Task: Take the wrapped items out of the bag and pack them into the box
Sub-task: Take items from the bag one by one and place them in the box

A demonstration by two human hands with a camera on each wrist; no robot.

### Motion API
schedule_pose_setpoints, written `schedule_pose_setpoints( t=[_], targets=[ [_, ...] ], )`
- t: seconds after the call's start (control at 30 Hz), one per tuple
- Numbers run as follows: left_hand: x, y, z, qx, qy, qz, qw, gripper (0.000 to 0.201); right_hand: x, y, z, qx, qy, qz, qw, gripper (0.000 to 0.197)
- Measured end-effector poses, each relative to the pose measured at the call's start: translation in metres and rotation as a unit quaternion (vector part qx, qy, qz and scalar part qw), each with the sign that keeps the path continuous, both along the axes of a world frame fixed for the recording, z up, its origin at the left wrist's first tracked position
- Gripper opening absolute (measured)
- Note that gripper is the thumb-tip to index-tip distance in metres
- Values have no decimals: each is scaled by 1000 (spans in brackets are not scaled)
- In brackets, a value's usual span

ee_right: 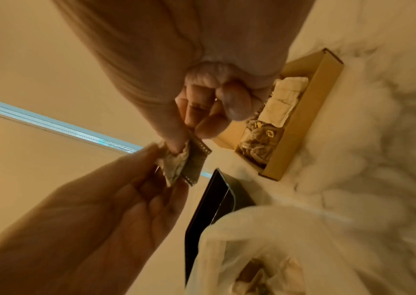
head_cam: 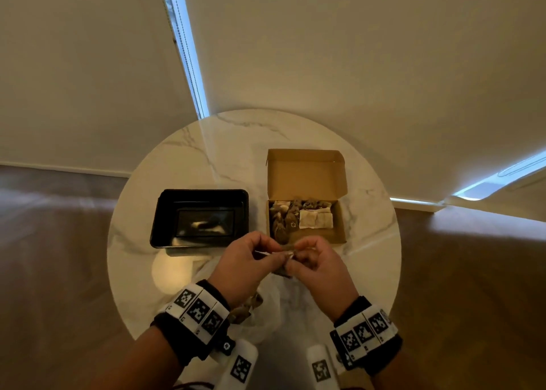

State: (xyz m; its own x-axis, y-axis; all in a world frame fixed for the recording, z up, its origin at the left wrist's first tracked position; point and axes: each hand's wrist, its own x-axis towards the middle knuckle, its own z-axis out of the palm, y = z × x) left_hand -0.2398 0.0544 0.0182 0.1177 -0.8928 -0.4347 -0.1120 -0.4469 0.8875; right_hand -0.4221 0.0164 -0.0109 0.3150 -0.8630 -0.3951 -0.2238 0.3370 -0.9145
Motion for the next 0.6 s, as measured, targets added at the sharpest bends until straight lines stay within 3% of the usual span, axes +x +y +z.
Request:
schedule_pose_setpoints(
  t=[0.07, 0.17, 0.3, 0.47, 0.6],
  targets=[
    [3, 1, 0, -1, -32, 20, 999, 12, -3, -25, -6, -24, 44, 14, 999, 38],
    [21, 16, -9, 29, -66, 20, 997, 12, -3, -69, -26, -57, 144, 24, 988, 27],
    [45, 49, -19, 72, -81, -4, 994, 12, 6, -113, -71, -80, 269, 88, 956, 18],
    [68, 87, -21, 107, -97, -2, 989, 13, 17, -129, -104, -96, 369, 137, 914, 17],
    [81, 103, -21, 117, -103, 14, 988, 13, 29, -131, -102, -109, 438, 159, 878, 23]
  ],
)
